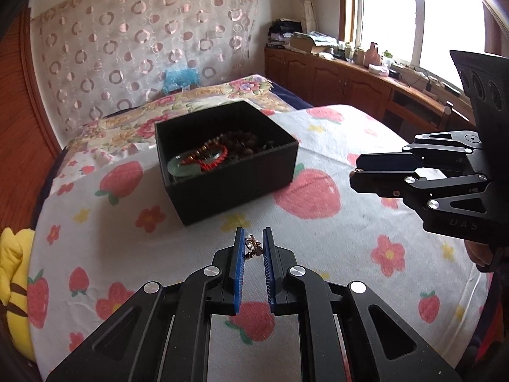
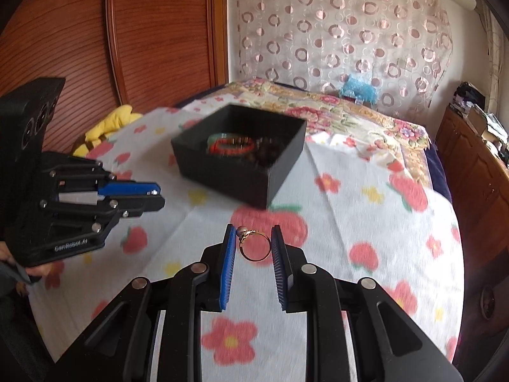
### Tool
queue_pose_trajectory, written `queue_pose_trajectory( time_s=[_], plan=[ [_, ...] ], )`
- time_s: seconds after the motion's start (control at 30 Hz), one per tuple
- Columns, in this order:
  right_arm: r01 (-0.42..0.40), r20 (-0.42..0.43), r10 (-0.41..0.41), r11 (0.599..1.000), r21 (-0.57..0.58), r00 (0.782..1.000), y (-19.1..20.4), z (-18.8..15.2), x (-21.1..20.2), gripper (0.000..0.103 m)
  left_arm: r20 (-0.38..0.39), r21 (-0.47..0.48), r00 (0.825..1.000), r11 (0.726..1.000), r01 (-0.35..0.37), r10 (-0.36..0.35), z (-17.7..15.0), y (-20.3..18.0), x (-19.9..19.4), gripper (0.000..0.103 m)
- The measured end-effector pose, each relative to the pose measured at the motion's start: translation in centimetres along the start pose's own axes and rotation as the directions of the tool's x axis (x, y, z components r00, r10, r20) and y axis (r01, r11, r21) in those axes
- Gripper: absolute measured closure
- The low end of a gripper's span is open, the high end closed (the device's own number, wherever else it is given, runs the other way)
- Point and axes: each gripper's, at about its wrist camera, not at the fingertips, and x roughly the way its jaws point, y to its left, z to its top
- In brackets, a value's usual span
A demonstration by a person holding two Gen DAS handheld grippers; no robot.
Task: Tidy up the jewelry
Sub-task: 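Carry both rings over the black box and lower them in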
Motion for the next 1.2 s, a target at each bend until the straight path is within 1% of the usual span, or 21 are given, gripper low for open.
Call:
queue_pose_trajectory(
  time_s=[0.27,0.43,0.63,0.7,0.77,0.8,1.0,1.2],
  plan=[
    [-0.025,0.067,0.024,1.000,0.013,0.997,-1.1,4.0,0.9,0.078,0.048,-0.031,0.999,1.000,-0.006,0.007,2.2,1.9,-0.7,0.093],
    [-0.040,0.078,0.040,0.999,0.003,0.996,-1.8,6.5,2.6,0.078,0.069,-0.052,0.998,0.999,-0.012,0.015,4.0,3.5,-0.5,0.093],
    [-0.067,0.066,0.068,0.998,-0.013,0.995,-2.3,9.0,5.6,0.078,0.074,-0.064,0.997,0.998,-0.020,0.024,5.8,5.1,0.8,0.093],
    [-0.076,0.067,0.077,0.997,-0.008,0.995,-2.5,9.4,6.3,0.077,0.072,-0.069,0.997,0.997,-0.023,0.028,6.5,5.6,1.5,0.093],
    [-0.077,0.073,0.077,0.997,-0.003,0.994,-2.6,9.4,6.6,0.065,0.069,-0.073,0.997,0.997,-0.024,0.029,7.1,6.0,2.1,0.093],
    [-0.078,0.079,0.077,0.997,0.003,0.994,-2.8,9.4,6.7,0.064,0.068,-0.073,0.997,0.997,-0.025,0.030,7.3,6.3,2.4,0.093],
    [-0.052,0.113,0.048,0.998,0.032,0.992,-3.8,9.0,6.5,0.063,0.048,-0.064,0.998,0.997,-0.033,0.036,8.7,6.9,4.6,0.093],
    [-0.036,0.106,0.027,0.996,0.079,0.994,-5.5,8.5,7.2,0.063,0.030,-0.066,0.998,0.997,-0.046,0.048,9.9,7.3,6.8,0.093]
  ],
)
